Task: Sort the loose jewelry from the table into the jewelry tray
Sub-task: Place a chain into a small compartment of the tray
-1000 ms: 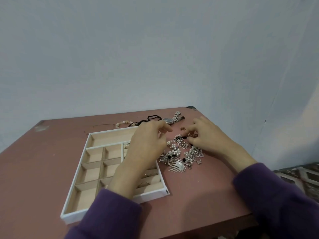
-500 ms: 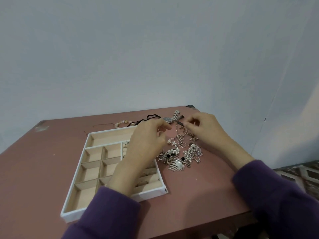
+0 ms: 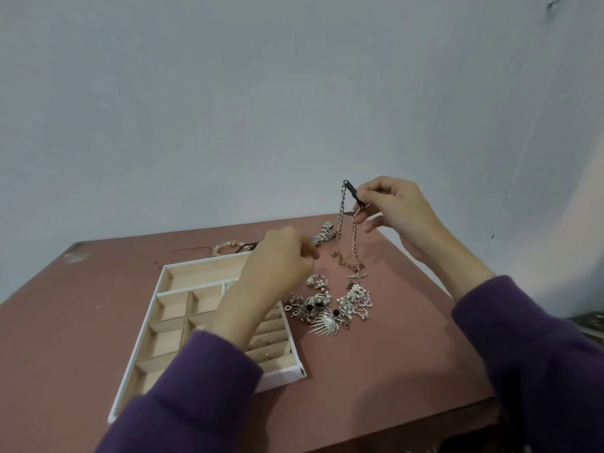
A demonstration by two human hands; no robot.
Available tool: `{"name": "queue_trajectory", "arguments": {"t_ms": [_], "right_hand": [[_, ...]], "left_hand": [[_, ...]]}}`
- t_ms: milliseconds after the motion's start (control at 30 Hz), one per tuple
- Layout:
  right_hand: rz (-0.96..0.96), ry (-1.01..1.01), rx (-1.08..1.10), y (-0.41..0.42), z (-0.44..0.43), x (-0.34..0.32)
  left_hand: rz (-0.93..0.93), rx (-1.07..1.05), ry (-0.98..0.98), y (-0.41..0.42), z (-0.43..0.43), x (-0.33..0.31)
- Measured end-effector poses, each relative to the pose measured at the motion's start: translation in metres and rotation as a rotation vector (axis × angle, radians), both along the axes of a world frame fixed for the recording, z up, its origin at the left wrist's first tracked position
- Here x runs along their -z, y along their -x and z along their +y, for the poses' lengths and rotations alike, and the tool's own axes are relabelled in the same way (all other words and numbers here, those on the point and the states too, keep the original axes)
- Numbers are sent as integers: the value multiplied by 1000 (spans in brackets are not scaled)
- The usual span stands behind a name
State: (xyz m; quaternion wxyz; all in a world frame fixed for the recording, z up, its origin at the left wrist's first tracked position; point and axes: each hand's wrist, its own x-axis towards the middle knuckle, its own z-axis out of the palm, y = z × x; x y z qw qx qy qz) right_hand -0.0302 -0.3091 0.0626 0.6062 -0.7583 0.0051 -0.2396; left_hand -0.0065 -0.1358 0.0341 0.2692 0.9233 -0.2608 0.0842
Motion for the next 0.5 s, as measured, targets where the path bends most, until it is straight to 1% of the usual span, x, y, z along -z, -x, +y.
{"name": "queue_trajectory", "arguments": {"t_ms": [100, 300, 433, 500], "right_hand": [[-72, -13, 47, 0, -1, -7], [-161, 43, 264, -7, -2, -1], [-154, 27, 282, -11, -4, 0], [-154, 32, 286, -12, -5, 0]], "left_hand": [[-24, 29, -93, -13, -16, -9], [46, 197, -237, -38, -58, 0], [12, 191, -348, -49, -72, 14], [-16, 185, -358, -51, -73, 16]]}}
